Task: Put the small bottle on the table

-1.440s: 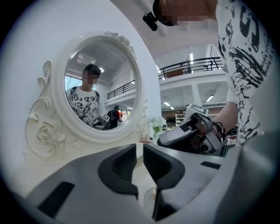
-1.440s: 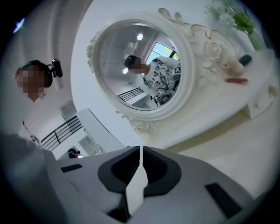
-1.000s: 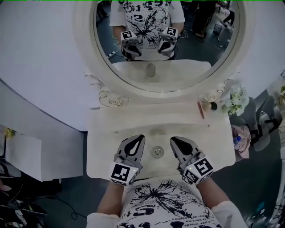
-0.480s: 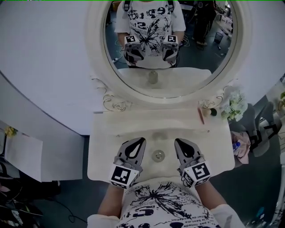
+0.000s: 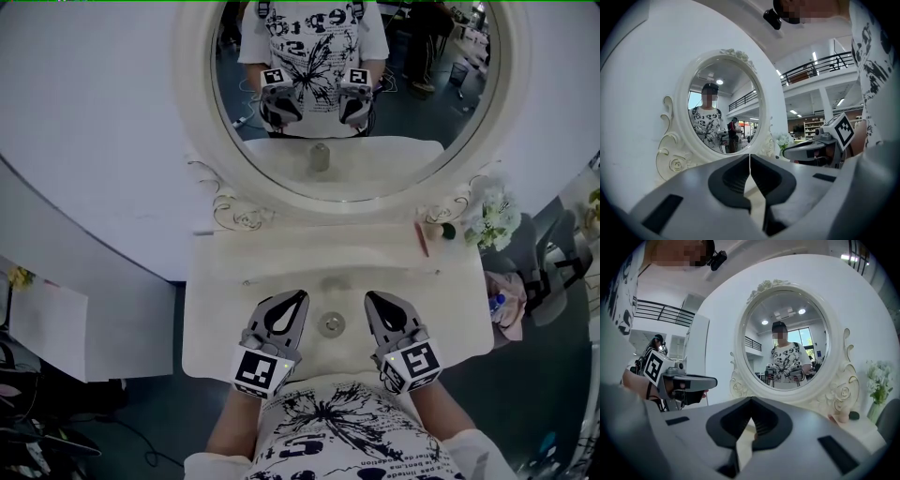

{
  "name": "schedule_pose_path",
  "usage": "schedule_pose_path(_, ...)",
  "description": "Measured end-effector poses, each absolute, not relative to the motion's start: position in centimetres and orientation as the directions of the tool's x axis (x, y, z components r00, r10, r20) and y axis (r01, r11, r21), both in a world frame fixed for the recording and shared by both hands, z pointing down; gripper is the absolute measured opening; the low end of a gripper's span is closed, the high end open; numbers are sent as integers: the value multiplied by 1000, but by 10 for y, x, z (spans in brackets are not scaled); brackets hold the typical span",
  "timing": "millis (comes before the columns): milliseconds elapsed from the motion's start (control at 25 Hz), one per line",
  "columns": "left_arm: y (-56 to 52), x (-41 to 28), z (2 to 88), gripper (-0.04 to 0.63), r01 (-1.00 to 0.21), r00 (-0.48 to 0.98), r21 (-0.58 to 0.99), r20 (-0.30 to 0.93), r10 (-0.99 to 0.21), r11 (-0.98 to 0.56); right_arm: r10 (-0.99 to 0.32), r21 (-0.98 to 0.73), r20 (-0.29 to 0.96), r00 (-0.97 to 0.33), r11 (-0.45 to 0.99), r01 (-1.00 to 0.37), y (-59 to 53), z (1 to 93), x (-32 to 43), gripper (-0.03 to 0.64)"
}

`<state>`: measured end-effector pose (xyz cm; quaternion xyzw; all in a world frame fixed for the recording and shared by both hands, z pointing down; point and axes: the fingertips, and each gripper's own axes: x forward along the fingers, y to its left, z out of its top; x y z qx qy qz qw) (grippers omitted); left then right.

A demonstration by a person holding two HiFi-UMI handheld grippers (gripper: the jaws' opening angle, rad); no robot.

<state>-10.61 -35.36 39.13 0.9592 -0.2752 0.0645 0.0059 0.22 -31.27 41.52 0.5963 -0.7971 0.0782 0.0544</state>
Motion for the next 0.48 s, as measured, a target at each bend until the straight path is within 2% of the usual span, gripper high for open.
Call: schedule_pose_path(480, -350, -110, 394, 26, -543, 832, -19, 128, -540, -840, -943, -83, 171, -285, 275, -958, -310, 416, 1, 18)
